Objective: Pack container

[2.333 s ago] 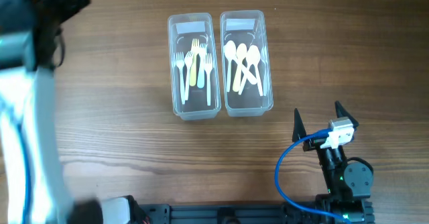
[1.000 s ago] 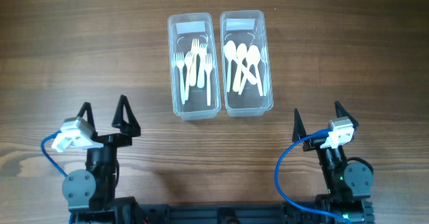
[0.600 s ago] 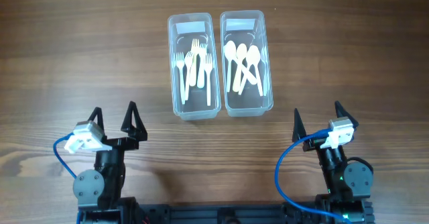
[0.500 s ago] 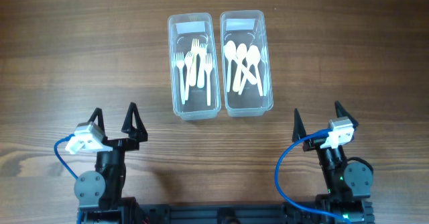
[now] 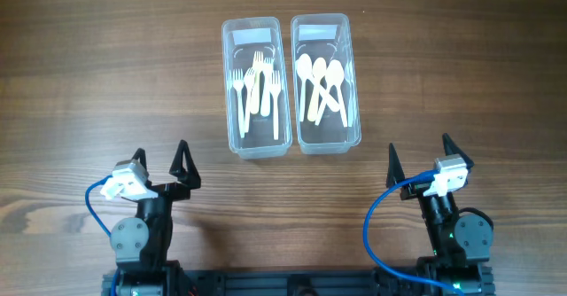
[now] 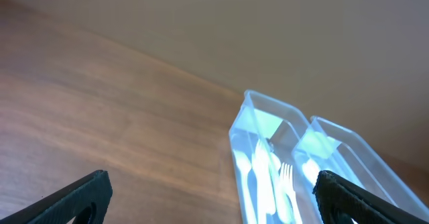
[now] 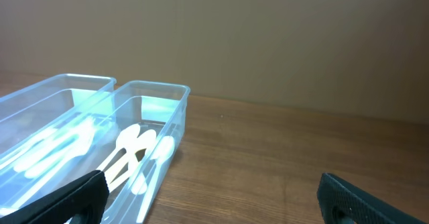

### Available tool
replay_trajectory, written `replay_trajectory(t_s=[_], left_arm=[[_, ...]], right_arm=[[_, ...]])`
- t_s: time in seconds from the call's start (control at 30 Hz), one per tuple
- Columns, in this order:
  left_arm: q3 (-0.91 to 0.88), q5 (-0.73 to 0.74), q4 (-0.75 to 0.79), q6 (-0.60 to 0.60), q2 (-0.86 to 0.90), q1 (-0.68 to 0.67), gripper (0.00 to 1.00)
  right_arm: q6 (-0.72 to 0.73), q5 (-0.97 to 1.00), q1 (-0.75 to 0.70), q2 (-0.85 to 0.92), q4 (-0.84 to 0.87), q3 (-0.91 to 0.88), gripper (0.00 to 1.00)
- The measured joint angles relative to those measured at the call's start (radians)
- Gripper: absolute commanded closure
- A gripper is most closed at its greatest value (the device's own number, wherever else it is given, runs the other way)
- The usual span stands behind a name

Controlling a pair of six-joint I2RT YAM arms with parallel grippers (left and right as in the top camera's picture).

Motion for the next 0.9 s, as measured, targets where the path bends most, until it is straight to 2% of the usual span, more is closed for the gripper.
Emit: replay_trajectory(t_s=[0.17, 0.57, 0.9], left_arm=[[-0.003, 0.000, 0.001, 0.035, 0.000, 0.000, 0.00], [-0.003, 0.000, 0.001, 0.343, 0.000, 0.000, 0.00], [-0.003, 0.000, 0.000, 0.401, 0.000, 0.000, 0.00]], right_arm=[[0.000, 0.000, 0.000, 0.000, 0.000, 0.000, 0.00], [0.000, 0.000, 0.000, 0.000, 0.000, 0.000, 0.00], [0.000, 0.000, 0.000, 0.000, 0.000, 0.000, 0.00]])
